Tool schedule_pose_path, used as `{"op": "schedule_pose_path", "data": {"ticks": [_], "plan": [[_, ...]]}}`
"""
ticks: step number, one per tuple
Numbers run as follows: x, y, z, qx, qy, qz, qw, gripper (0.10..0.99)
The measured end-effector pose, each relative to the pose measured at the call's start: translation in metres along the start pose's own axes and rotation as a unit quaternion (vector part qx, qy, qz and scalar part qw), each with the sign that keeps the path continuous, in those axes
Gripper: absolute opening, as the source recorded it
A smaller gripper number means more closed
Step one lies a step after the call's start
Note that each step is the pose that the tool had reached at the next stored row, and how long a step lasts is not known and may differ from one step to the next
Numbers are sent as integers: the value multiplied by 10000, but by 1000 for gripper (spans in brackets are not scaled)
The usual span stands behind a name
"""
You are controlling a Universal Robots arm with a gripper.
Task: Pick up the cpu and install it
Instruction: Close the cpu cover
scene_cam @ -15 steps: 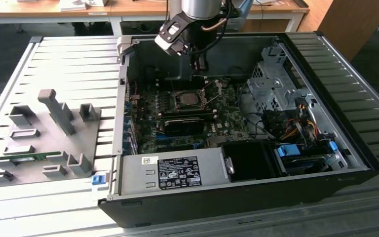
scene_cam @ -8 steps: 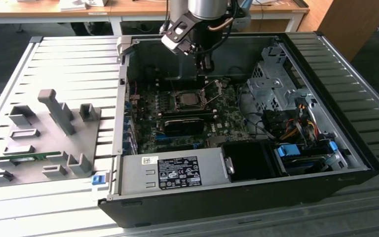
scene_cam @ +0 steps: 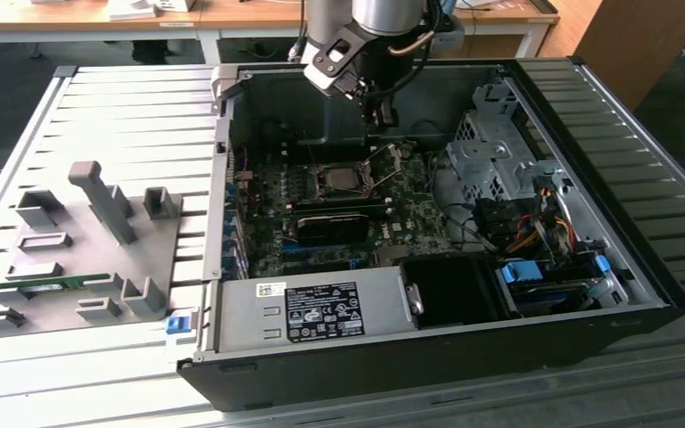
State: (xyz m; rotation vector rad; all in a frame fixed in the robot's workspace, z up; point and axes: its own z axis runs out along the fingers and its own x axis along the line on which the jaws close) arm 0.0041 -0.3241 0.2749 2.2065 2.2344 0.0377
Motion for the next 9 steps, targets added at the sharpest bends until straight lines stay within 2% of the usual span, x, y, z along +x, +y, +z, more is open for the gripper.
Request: {"op": "schedule_pose_path", "data": {"ticks": [9], "plan": [[0, 85, 5, 0, -2, -14, 10000, 106]]}}
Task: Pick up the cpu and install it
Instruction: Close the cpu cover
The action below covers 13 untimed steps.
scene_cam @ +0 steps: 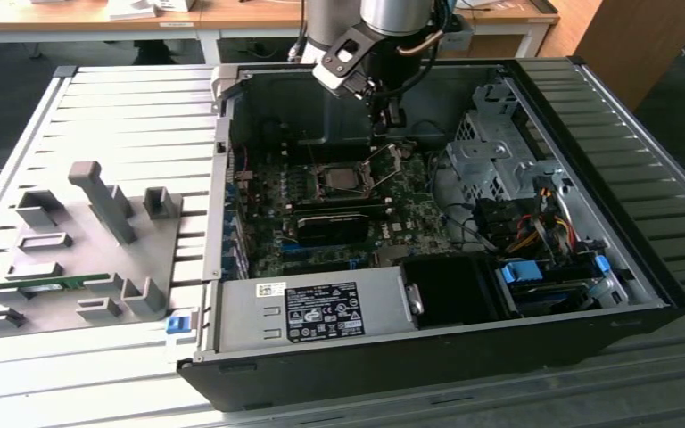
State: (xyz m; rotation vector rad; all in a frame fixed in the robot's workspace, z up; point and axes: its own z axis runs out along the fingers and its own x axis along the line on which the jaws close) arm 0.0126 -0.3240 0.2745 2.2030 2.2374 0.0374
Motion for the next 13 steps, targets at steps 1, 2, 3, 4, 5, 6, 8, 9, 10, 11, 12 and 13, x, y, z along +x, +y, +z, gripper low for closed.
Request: {"op": "schedule_pose_path", "data": {"ticks": [1, 2, 3, 4, 5, 6, 8, 9, 10, 11, 12, 13], "plan": [[2, 13, 2, 0, 1, 0, 10000, 106], [3, 23, 3, -1, 1, 0, 10000, 106], [4, 34, 6, 0, 1, 0, 10000, 106], [7, 43, 10, 0, 0, 0, 10000, 106], [9, 52, 16, 0, 0, 0, 10000, 106], [11, 62, 25, 1, 0, -1, 10000, 106], [11, 88, 43, 4, -1, 0, 10000, 106], [12, 107, 51, 5, 0, 0, 10000, 106], [13, 129, 56, 5, 0, -3, 10000, 106], [13, 149, 60, 6, 0, -15, 10000, 106], [13, 163, 65, 6, 0, -39, 10000, 106], [13, 173, 71, 6, 1, -71, 10000, 106]]}}
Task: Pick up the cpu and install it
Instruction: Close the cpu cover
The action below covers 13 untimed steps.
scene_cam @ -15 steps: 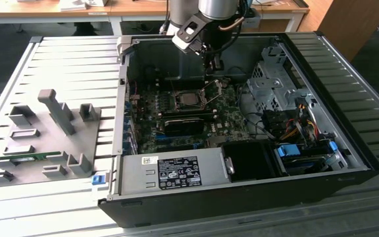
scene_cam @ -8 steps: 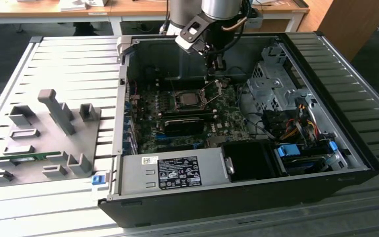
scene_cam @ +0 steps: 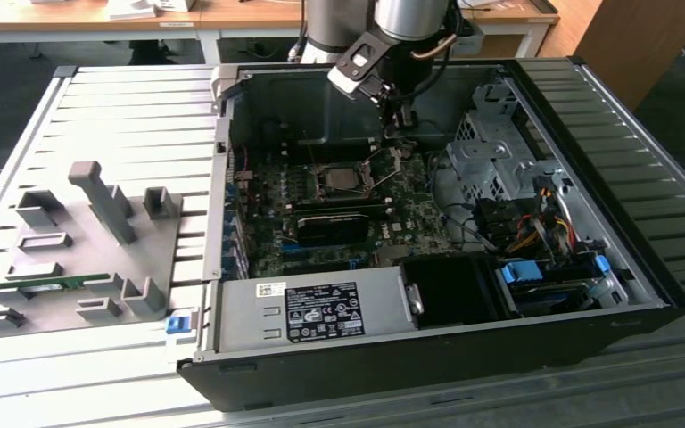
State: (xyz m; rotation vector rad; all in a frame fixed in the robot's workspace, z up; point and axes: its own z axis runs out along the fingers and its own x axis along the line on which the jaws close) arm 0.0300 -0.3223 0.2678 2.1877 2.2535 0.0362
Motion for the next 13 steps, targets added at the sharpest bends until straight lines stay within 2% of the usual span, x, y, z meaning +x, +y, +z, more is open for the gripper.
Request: {"op": "schedule_pose_path", "data": {"ticks": [3, 10, 13], "plan": [[-1, 26, 12, 2, 1, -106, 9999, 106], [-1, 104, 22, 2, -4, -109, 9999, 106], [5, 162, 31, 2, -6, -109, 9999, 106]]}}
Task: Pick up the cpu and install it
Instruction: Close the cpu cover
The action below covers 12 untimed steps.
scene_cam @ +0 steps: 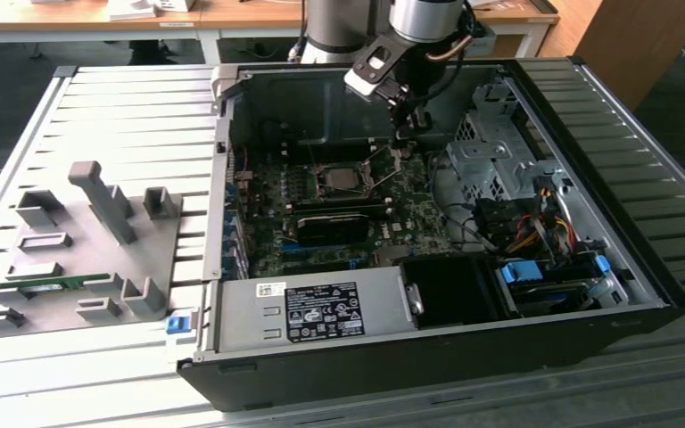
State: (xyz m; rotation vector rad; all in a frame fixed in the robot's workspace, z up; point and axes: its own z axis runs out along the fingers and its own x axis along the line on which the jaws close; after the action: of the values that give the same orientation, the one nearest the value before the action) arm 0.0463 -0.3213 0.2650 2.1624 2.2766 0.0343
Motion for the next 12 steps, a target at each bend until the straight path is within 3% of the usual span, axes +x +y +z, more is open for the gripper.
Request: {"op": "schedule_pose_path", "data": {"ticks": [12], "plan": [[43, 127, 48, 1, -2, 0, 10000, 106]]}}
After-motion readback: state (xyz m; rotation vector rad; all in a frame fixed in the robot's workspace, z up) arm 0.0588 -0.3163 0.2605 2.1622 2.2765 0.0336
